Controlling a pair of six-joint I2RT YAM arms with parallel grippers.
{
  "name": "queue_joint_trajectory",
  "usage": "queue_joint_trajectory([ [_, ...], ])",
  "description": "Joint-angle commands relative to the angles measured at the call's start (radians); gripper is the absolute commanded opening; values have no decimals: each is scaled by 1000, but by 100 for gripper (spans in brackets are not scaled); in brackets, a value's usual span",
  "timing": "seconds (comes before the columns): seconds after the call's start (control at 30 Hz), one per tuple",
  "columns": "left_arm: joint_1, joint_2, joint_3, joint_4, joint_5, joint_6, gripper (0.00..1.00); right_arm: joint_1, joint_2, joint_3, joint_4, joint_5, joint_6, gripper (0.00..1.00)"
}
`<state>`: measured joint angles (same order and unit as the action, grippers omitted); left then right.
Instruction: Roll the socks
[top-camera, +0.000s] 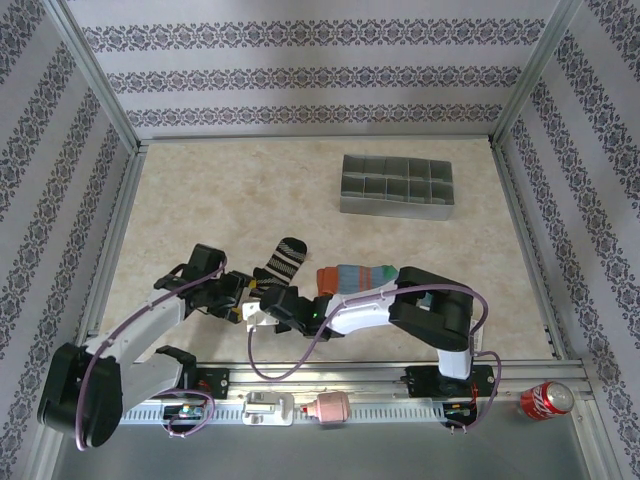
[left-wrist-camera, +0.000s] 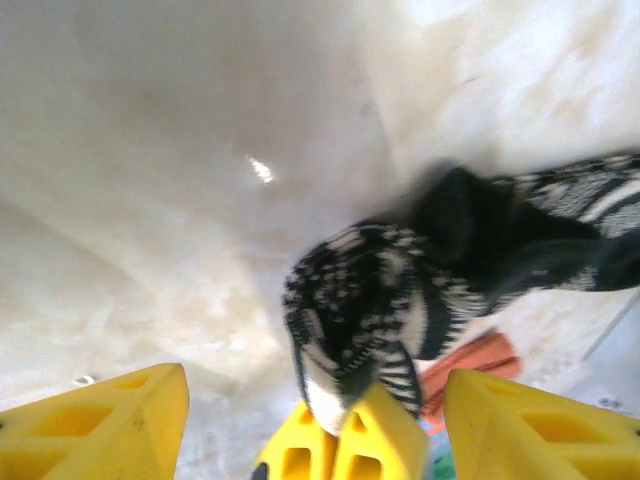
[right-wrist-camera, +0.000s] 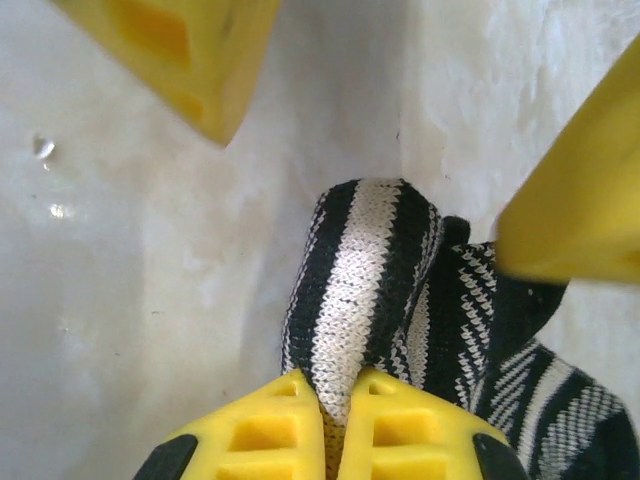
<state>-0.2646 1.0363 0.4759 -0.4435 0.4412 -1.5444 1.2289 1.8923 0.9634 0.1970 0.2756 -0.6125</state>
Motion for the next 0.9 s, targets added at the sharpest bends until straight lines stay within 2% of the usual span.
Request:
queue_joint_trajectory([
  [0.0, 53, -44, 16, -94, -26, 20, 68, -46, 13, -54, -208, -211, 138, 0],
  [0.17, 117, -110, -38, -64, -22, 6, 67, -114, 1, -58, -237, -355, 233, 0],
  [0.3, 120, -124, -49, 1, -5, 22, 64, -184, 3, -63, -250, -511, 301, 0],
  [0.47, 117, -97, -66, 138, 69, 66, 58, -284, 44, -33, -289, -733, 396, 0],
  [0.73, 38, -63, -107, 268, 105, 74, 54, -402, 132, 11, -306, -953, 535, 0],
  [0.87, -12, -30, -117, 326, 80, 58, 53, -429, 170, 35, -332, -995, 559, 0],
])
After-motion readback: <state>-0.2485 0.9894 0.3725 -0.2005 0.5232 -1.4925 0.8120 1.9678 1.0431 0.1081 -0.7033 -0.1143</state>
